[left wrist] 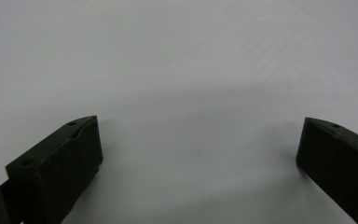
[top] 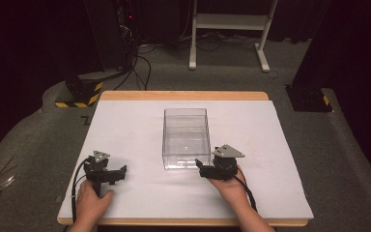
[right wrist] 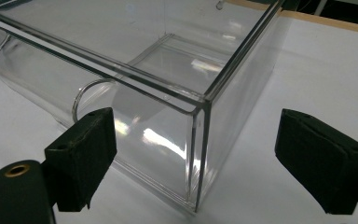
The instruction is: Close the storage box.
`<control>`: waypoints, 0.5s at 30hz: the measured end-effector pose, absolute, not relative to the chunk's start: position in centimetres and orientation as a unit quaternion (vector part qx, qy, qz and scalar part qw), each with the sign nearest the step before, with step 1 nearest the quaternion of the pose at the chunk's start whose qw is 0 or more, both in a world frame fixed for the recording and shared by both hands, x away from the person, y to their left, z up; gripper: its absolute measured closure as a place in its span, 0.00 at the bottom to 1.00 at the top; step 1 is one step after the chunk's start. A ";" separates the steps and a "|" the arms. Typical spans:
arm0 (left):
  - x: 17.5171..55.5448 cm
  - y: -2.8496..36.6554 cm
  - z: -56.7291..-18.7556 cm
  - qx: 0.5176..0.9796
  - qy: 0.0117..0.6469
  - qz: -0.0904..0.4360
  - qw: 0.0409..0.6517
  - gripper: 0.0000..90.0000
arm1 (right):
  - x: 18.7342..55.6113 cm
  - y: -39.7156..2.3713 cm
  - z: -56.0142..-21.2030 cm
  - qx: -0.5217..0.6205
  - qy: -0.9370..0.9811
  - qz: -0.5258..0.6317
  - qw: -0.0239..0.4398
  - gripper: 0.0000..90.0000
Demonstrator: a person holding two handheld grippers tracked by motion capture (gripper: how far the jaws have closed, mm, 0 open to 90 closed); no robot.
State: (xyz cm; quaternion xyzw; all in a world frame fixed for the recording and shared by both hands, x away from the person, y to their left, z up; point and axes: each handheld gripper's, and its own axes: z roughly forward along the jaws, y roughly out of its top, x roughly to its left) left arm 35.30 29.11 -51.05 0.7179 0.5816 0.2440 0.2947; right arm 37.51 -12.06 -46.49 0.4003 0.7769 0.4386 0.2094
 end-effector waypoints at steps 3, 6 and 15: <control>35.3 29.1 -51.1 0.718 0.582 0.244 0.295 0.01 | 37.8 -12.0 -46.6 0.404 0.775 0.439 0.209 0.14; 35.3 29.1 -51.0 0.718 0.582 0.243 0.295 0.01 | 38.4 -12.0 -46.8 0.413 0.770 0.439 0.209 0.14; 35.3 29.1 -51.0 0.718 0.582 0.243 0.295 0.00 | 39.2 -11.7 -46.8 0.424 0.764 0.437 0.212 0.15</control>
